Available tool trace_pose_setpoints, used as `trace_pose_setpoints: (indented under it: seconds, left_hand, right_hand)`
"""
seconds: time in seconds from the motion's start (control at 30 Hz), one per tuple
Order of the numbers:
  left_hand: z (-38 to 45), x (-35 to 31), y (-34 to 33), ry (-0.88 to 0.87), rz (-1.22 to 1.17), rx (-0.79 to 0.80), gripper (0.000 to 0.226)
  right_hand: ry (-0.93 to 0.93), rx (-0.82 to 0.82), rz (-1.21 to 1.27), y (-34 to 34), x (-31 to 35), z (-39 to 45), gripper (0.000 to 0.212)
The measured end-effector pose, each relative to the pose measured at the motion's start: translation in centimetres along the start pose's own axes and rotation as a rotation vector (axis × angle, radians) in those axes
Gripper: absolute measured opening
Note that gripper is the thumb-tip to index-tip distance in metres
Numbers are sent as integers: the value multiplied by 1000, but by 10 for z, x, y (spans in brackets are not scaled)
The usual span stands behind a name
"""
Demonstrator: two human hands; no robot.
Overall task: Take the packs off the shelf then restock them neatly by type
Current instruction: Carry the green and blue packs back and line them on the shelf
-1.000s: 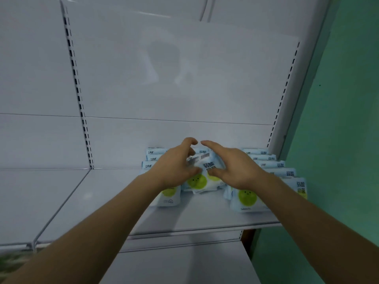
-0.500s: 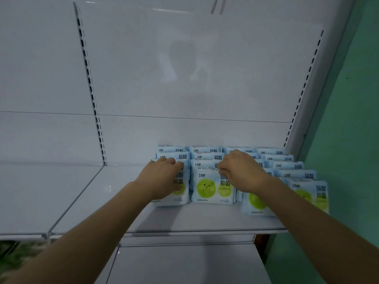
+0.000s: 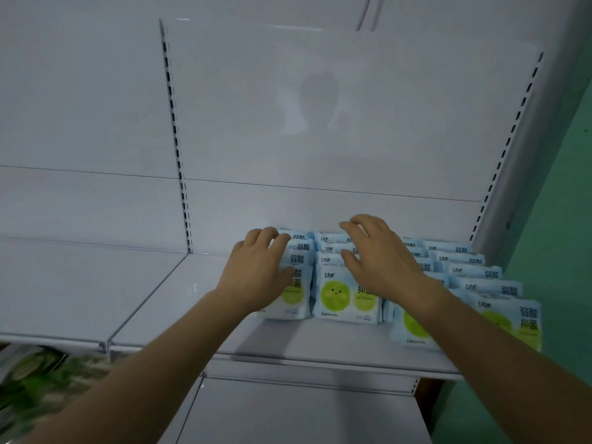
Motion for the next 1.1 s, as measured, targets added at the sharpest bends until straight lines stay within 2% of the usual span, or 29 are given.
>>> trace_pose_setpoints:
  seconds: [0.23,0.47,0.67,1.1]
  left_hand:
    - [-44,37,18,183,72,-112,57]
    - [-123,119,55,386,144,-143,58]
    - [-214,203,98,571,200,-147,59]
    - [-478,374,164,1071,280,-43,63]
  right_hand:
    - [197,-3,36,-20,85,24,57]
    - [368,30,45,-22,205,52,61]
    - [533,26,64,-18,338,69,64]
    - [980,89,130,-57,683,51,61]
Point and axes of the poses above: each hand's wrist, its own z-axis towards the middle knuckle, its own y-axis out of the back of the hand, x = y × z, the point moved 3 cm from there along z, towards the middle knuckle, and after that the axes turned 13 degrees about x, right-handed, at the moved point
